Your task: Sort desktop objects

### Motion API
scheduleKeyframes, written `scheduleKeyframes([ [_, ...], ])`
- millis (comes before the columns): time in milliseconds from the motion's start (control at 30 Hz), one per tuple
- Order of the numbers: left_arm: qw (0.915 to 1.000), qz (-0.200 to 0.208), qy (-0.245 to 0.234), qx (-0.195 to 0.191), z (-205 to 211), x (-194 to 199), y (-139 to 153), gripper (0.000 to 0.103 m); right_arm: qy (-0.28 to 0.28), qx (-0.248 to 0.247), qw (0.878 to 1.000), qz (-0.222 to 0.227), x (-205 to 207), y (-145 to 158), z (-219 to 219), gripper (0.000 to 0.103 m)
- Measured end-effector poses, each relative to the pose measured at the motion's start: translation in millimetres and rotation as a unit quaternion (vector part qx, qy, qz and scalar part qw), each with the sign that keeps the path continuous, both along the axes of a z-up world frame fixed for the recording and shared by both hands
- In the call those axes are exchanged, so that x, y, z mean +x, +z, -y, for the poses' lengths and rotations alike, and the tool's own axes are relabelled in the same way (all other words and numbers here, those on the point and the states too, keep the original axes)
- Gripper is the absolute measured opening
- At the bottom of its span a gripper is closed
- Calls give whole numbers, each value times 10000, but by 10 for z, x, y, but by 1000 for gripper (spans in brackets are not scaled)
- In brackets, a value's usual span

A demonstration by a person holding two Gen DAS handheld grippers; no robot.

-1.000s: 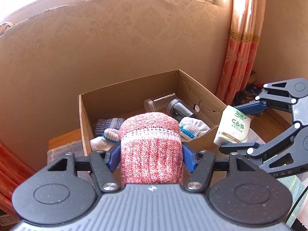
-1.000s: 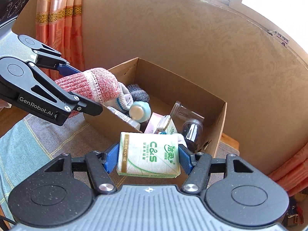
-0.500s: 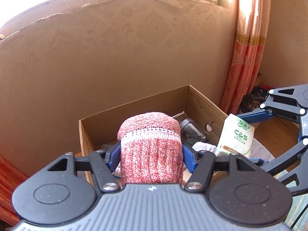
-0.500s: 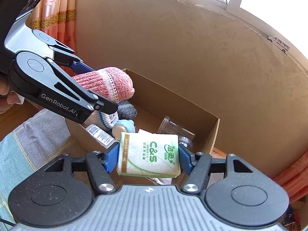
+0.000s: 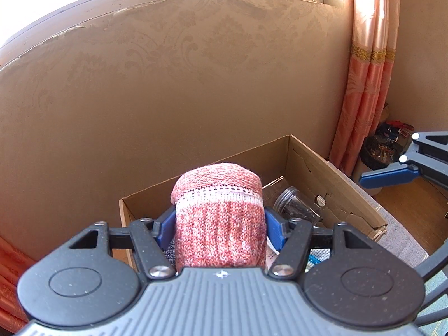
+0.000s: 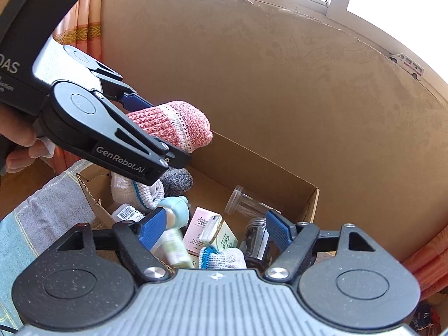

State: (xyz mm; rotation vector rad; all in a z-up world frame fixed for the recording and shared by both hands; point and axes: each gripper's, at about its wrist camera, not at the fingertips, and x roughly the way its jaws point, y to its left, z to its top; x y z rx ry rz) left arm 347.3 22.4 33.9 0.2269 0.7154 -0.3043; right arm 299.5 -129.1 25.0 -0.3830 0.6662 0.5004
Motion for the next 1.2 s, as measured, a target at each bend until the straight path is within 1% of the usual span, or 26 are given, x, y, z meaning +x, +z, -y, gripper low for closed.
scheduleKeyframes([
  [200,9999,-87,68,80,18,183,-38,64,-110,-47,9999,-15,-30,45,97,84],
  [300,9997,-28,151,176,39,266,-68,64,-121,-95,9999,19,-71,58,122,85],
  [367,9996,-38,219,169,44,338,-84,64,-139,-130,9998,42,-95,71,143,85],
  [433,9996,-66,244,156,44,408,-99,67,-170,-134,9998,52,-109,94,173,85],
  [467,9995,-53,270,183,47,439,-104,70,-183,-130,9997,50,-112,103,192,85],
  [500,9990,-30,357,259,59,458,-108,76,-196,-126,9997,53,-111,103,205,85],
  [533,9984,13,459,332,74,467,-106,80,-204,-125,9997,52,-111,98,216,85],
  [567,9981,83,505,351,80,462,-99,86,-203,-131,9997,44,-113,99,227,85],
  [600,9982,116,485,323,79,453,-88,88,-202,-136,9997,47,-119,95,234,85],
  [700,9987,25,450,229,58,438,-55,88,-206,-139,9997,22,-130,67,248,86],
  [800,9984,-33,478,298,55,404,-26,89,-215,-75,9997,-118,-126,52,247,87],
  [900,9988,-115,383,265,51,352,11,89,-231,-73,9997,-102,-148,62,239,88],
  [967,9989,-131,368,271,43,305,44,90,-273,-61,9996,-55,-165,88,239,100],
  [1000,9990,-122,342,263,40,267,64,91,-294,-35,9996,-35,-177,108,244,102],
  [1100,9992,-79,326,221,26,169,128,93,-291,66,9995,-52,-213,170,252,103],
  [1200,9995,-97,284,135,-8,55,181,94,-372,47,9993,-26,-252,214,249,103],
])
